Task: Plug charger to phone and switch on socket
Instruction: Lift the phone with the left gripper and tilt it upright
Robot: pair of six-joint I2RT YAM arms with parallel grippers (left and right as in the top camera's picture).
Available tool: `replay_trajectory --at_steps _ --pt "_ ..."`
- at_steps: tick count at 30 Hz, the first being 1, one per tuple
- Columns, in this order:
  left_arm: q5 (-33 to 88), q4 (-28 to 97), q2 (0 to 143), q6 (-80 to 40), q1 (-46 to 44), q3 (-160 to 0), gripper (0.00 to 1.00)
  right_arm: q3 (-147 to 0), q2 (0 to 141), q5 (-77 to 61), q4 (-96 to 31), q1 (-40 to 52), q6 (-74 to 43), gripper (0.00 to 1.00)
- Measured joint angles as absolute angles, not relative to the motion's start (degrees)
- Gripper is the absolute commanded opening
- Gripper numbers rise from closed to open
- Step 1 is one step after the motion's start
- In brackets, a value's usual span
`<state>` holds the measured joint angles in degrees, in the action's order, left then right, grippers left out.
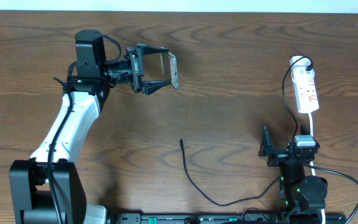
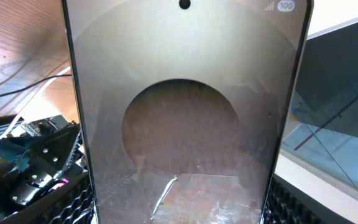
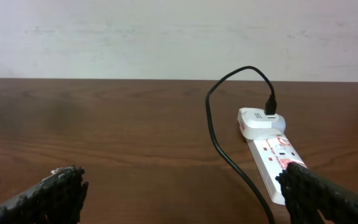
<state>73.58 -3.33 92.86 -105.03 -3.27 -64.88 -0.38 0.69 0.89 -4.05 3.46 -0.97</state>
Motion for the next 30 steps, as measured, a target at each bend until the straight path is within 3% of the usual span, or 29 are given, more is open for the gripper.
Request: replay_trajectory --at_steps 20,30 --pt "73.6 -3.3 92.9 -104.7 -3.3 -64.9 0.08 -0.4 0.7 0.9 -4.1 3.5 -1.0 0.99" --pt "71.1 -3.3 92.9 -89.8 -3.3 -64.9 0.07 -0.4 0.7 0.9 -4.1 3.5 -1.0 0.99"
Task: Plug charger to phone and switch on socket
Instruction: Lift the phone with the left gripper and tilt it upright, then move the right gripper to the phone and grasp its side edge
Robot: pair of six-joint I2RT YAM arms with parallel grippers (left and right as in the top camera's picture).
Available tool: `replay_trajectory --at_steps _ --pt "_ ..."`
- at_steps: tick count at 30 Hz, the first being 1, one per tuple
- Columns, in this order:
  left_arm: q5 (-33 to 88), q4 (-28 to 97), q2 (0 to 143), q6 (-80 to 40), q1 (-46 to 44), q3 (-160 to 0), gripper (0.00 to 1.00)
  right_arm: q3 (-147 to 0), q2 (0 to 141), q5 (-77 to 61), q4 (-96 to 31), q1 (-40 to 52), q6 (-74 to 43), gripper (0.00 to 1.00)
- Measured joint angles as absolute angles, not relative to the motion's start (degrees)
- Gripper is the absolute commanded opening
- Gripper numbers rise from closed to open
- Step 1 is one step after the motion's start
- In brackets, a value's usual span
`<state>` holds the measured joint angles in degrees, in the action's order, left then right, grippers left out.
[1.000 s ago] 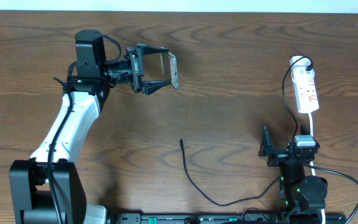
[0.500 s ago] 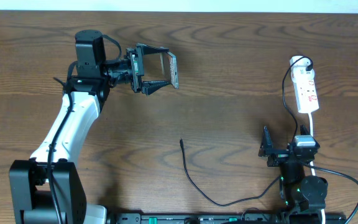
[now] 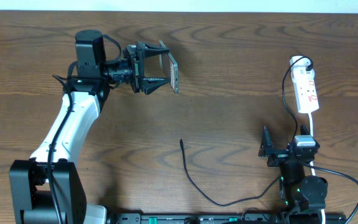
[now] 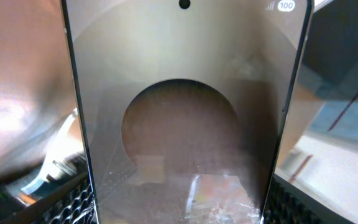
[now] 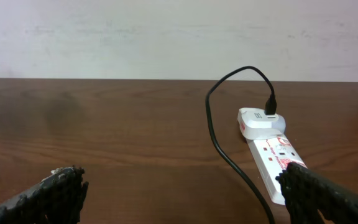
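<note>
My left gripper (image 3: 160, 70) is shut on the phone (image 3: 173, 70), held above the table at the upper left. In the left wrist view the phone's glossy screen (image 4: 182, 112) fills the frame between the fingers (image 4: 73, 202). The black charger cable's free plug end (image 3: 181, 142) lies on the table near the middle, its cable (image 3: 204, 190) curving toward the front. A white socket strip (image 3: 306, 92) with a white adapter (image 5: 260, 121) plugged in lies at the right. My right gripper (image 5: 182, 193) stands open near the front right, empty, facing the strip (image 5: 278, 162).
The wooden table (image 3: 229, 50) carries the black cable (image 5: 219, 134) running from the adapter past my right arm. A black rail (image 3: 197, 219) runs along the front edge. A pale wall (image 5: 166, 37) stands behind the table.
My left gripper has turned a little with the phone, so the phone shows more edge-on from overhead and the wrist view's background is blurred. The right arm, cable and socket strip stay put.
</note>
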<state>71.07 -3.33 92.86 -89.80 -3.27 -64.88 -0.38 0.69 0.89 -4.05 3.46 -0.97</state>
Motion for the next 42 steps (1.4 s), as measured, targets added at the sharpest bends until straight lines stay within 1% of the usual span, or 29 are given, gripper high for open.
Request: replay_trajectory --at_steps 6,14,17,26,30,35,39,42 --pt "67.2 -1.3 92.9 -76.2 -3.3 -64.9 0.07 -0.4 0.7 0.9 -4.1 3.5 -1.0 0.99" --pt "56.1 15.8 92.9 -62.4 -3.3 -64.9 0.07 -0.4 0.7 0.9 -4.1 3.5 -1.0 0.99" --pt "52.5 16.9 92.9 -59.6 -3.3 -64.9 0.07 -0.4 0.7 0.9 -4.1 3.5 -1.0 0.99" --pt "43.0 17.0 92.9 -56.9 -3.3 -62.2 0.07 -0.4 0.7 0.9 -4.1 3.5 -1.0 0.99" --pt "40.5 17.0 92.9 -56.7 -3.3 -61.3 0.07 -0.4 0.7 0.9 -4.0 3.5 -1.0 0.99" --pt "39.5 14.1 92.9 -56.7 -3.3 -60.8 0.07 -0.4 0.7 0.7 -3.4 3.5 -1.3 0.99" --pt "39.2 13.7 92.9 -56.7 -3.3 -60.4 0.07 -0.4 0.7 -2.0 1.3 3.5 -6.8 0.99" --pt "39.2 13.0 93.1 -56.8 -3.3 -60.4 0.07 -0.4 0.7 -6.5 3.6 3.5 -12.2 0.99"
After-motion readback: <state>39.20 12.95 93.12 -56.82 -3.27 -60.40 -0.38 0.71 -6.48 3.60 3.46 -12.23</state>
